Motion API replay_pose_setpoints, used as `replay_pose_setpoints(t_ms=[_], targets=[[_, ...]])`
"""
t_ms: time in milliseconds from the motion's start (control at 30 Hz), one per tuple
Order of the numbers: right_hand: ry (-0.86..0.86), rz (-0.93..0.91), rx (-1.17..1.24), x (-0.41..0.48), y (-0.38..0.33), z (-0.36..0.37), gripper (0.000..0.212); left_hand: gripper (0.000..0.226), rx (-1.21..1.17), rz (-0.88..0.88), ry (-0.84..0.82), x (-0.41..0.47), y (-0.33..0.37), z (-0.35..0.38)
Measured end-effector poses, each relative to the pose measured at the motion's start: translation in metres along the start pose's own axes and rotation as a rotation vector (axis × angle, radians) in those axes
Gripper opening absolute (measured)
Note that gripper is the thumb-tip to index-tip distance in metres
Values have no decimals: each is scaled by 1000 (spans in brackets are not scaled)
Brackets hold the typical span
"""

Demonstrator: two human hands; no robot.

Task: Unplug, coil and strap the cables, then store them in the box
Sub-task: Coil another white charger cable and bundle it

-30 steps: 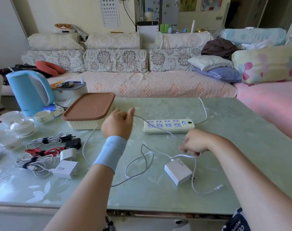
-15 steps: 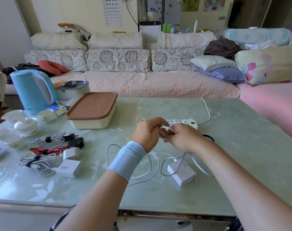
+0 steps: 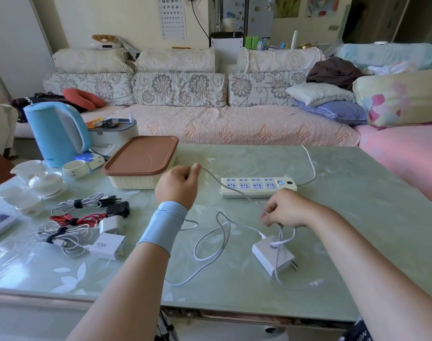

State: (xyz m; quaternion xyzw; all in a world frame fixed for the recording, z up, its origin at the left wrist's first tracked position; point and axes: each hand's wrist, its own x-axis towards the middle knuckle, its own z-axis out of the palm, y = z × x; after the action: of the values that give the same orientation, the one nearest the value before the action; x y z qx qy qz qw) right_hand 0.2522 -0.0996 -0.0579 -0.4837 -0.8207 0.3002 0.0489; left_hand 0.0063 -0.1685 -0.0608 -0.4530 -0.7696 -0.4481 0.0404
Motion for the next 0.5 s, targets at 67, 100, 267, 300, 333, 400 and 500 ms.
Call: replay_pose_setpoints(t_ms=[67,100,267,300,333,400,500], targets=[[-57,-15,27,-5,-3,-2,14,53,11,-89,102,5,-8,2],[-73,-31,73,-6,-4,-3,15,52,27,-123,122,7,-11,2],[34,-93,184,-4,-9,2,16,25,425,-5,160,4,-14,13],[37,-102,202,-4,-10,4,15,33,458,71,199,0,-8,15],[30,-110,222,-4,-12,5,15,43,454,164,235,-4,1,16],[36,-124,237,-5,-16,5,15,55,398,439,247,-9,20,18],[114,-184,253,-3,-22,7,21,51,202,835,-90,-18,44,30]])
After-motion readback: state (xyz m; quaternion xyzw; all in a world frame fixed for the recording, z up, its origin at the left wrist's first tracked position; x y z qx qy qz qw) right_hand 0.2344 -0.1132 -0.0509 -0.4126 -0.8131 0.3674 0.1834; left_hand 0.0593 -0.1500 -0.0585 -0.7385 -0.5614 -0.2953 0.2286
